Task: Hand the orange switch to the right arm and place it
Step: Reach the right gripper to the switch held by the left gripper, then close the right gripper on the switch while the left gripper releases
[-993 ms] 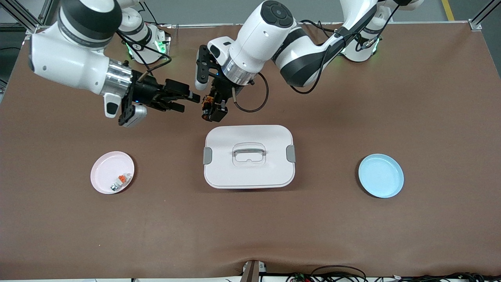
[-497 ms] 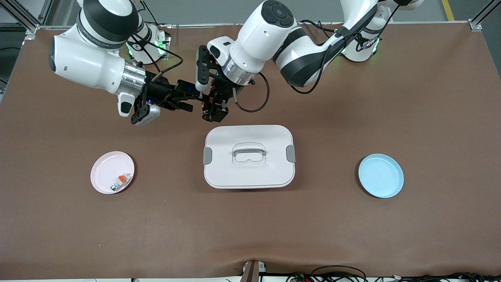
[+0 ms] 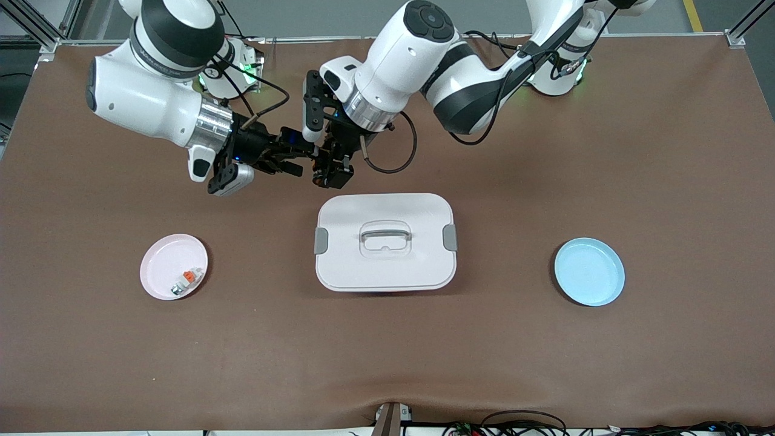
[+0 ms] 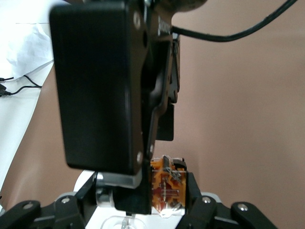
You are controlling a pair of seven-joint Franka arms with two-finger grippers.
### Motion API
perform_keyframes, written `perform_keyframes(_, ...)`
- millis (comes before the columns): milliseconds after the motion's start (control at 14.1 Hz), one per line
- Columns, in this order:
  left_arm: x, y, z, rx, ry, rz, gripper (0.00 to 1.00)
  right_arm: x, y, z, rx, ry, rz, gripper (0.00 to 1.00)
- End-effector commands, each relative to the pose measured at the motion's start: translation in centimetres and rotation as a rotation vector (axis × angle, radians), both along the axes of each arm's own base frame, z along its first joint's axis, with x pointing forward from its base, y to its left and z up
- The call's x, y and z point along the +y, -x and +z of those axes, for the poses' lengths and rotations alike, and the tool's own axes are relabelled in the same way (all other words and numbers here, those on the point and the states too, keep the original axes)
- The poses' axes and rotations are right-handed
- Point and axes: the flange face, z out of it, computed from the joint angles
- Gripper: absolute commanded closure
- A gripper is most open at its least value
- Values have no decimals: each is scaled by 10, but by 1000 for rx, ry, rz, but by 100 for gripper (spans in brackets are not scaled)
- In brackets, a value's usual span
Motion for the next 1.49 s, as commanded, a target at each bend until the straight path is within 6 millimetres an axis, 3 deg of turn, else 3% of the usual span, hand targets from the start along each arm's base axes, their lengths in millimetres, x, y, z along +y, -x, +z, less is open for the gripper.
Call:
perform_keyframes(0, 0, -1, 4, 1, 0, 10, 100, 2, 3, -2, 5, -19, -16, 0)
perform_keyframes(142, 0, -1, 5, 1, 4, 10, 100, 3, 3, -1, 3, -20, -15, 3)
perform_keyframes(284, 1, -2, 5, 0, 3, 13, 100, 4, 3, 1, 2, -22, -18, 29)
perform_keyframes(426, 3, -4, 6, -1, 4, 16, 100, 6, 2, 4, -12, -24, -25, 44)
perform_keyframes(568, 4, -5, 6, -1, 3, 19, 100, 10, 3, 4, -15, -24, -21, 73)
perform_keyframes(639, 4, -6, 5, 0, 3, 19, 100, 11, 4, 5, -14, -24, -19, 94)
perform_keyframes(709, 4, -5, 4, 1, 2, 19, 100, 11, 4, 5, -7, -30, -24, 100)
perform_keyframes(1135, 4, -5, 2, 5, -1, 19, 97, 12, 4, 4, 15, -50, -45, 100)
perform_keyframes(1206, 4, -5, 3, 6, 0, 23, 86, 12, 4, 4, 15, -50, -45, 100)
perform_keyframes(1348, 5, -7, 2, 24, 7, 50, 0, 13, 3, 1, 19, -48, -45, 100)
perform_keyframes(1419, 4, -6, 4, 36, 12, 69, 0, 13, 3, 0, 21, -48, -45, 100)
